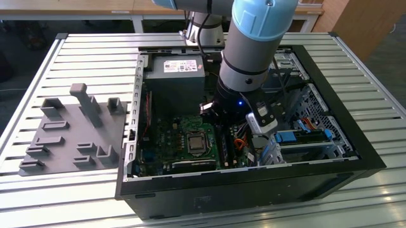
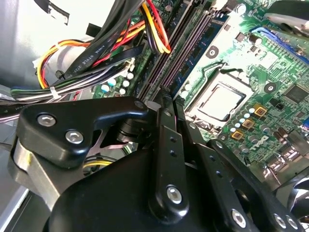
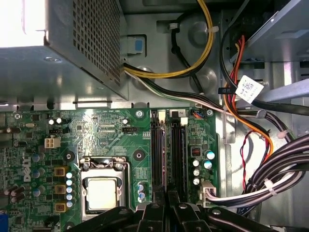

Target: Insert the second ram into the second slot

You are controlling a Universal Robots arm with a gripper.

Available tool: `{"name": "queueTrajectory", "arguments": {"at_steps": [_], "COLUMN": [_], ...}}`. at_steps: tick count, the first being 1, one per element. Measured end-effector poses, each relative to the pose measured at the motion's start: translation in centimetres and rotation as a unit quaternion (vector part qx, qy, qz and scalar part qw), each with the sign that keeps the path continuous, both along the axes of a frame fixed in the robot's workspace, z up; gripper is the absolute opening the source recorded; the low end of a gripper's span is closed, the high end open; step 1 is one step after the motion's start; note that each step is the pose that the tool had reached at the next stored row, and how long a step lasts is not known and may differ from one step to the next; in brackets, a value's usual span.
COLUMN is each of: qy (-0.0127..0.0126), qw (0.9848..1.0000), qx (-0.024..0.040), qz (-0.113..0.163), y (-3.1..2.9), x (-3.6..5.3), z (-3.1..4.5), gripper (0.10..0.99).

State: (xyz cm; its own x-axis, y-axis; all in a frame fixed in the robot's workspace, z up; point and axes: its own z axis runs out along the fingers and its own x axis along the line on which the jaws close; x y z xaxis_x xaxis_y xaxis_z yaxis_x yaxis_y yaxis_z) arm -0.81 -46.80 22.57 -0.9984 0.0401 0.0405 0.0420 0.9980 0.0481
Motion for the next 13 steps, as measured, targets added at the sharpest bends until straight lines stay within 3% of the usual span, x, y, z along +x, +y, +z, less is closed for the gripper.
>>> {"name": "queueTrajectory", "arguments": {"at_steps": [13], "qy": [0.0000], "qw": [1.0000], "qx": [-0.0008], "qz": [-0.004], "y": [-0.05], "x": [0.05], "z": [-0.32], "gripper": [0.137]}}
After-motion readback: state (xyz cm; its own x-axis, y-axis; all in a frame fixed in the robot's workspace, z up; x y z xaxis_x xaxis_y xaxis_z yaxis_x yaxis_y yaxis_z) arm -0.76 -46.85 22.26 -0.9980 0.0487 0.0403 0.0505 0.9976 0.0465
